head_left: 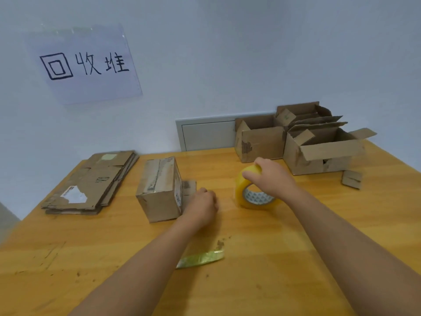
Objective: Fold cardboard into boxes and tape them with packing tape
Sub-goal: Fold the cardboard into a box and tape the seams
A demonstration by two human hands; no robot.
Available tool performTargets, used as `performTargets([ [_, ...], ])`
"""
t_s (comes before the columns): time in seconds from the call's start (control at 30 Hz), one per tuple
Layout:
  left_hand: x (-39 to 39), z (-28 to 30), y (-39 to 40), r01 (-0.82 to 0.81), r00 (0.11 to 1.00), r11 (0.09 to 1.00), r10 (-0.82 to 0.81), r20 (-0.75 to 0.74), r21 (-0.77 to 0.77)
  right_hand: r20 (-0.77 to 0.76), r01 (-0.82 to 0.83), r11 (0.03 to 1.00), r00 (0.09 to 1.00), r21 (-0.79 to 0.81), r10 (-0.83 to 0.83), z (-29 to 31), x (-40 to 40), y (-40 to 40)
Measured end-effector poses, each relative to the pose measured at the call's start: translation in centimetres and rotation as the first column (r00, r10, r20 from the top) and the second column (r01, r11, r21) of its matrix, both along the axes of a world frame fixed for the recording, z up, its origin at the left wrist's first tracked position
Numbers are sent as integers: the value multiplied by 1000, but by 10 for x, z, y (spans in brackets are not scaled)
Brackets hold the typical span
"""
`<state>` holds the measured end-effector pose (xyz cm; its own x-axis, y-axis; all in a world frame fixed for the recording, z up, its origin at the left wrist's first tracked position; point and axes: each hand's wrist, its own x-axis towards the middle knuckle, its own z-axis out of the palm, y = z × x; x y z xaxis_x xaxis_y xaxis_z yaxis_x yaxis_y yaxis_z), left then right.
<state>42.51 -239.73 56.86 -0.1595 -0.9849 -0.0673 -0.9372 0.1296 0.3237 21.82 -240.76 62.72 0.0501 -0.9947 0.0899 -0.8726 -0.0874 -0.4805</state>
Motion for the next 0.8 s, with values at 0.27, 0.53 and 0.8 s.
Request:
performTargets([
  [0.27, 4, 0, 0, 32, 997, 999, -32, -67, -1, 36, 7, 999, 999, 36, -8, 11, -14, 4],
  [0.53, 5, -9, 7, 122, 992, 986, -116, 52, -116, -348, 28, 999, 937, 16, -21, 18, 4, 5],
  [0.8, 10, -11, 7, 136, 990, 985, -132, 39, -109, 51, 97, 993, 994, 63, -101, 20, -16, 4],
])
